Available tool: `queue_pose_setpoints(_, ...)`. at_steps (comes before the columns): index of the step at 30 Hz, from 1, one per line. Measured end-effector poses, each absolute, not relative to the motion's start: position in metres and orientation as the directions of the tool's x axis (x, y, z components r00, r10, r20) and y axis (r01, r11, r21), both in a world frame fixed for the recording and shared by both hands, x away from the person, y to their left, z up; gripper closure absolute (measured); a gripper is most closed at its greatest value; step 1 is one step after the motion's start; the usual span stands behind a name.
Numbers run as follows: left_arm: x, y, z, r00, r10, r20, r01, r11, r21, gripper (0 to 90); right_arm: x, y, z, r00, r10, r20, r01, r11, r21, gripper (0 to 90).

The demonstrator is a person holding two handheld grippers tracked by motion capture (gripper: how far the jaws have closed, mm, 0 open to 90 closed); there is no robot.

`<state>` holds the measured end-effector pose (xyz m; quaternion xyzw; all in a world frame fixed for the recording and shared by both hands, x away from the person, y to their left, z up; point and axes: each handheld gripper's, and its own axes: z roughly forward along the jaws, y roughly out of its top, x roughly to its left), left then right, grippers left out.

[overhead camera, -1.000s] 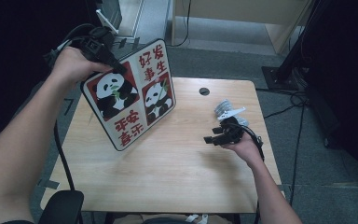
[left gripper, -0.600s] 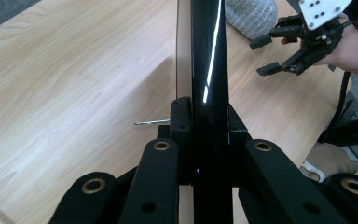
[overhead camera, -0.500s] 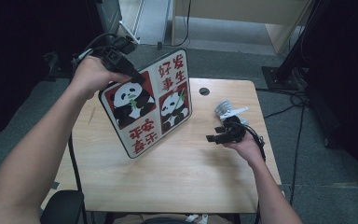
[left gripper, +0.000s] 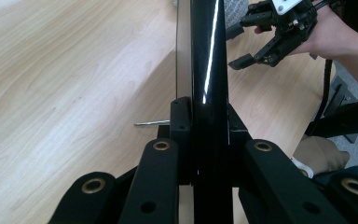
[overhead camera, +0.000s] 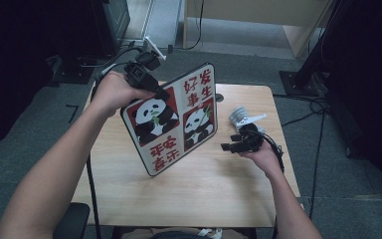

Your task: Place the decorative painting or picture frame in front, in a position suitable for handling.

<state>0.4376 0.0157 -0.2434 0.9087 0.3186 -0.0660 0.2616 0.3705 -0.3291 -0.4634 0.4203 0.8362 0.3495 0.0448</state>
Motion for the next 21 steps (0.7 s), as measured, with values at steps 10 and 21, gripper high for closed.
queue_pose_setpoints(10,0.4328,0.0107,-0.2436,0.776,0.552,-0.305,0.629,-0.654,0.42,80.0,0.3712,-0.3293,-0.4643,-0.64,0.738,0.214,0.672,0.402,0.622,34.9)
queue_pose_setpoints(21,0.4408,0.015,-0.2483,0.743,0.572,-0.348,0.669,-0.628,0.397,60.3,0.3746,-0.334,-0.4655,-0.629,0.75,0.204,0.667,0.385,0.638,35.0)
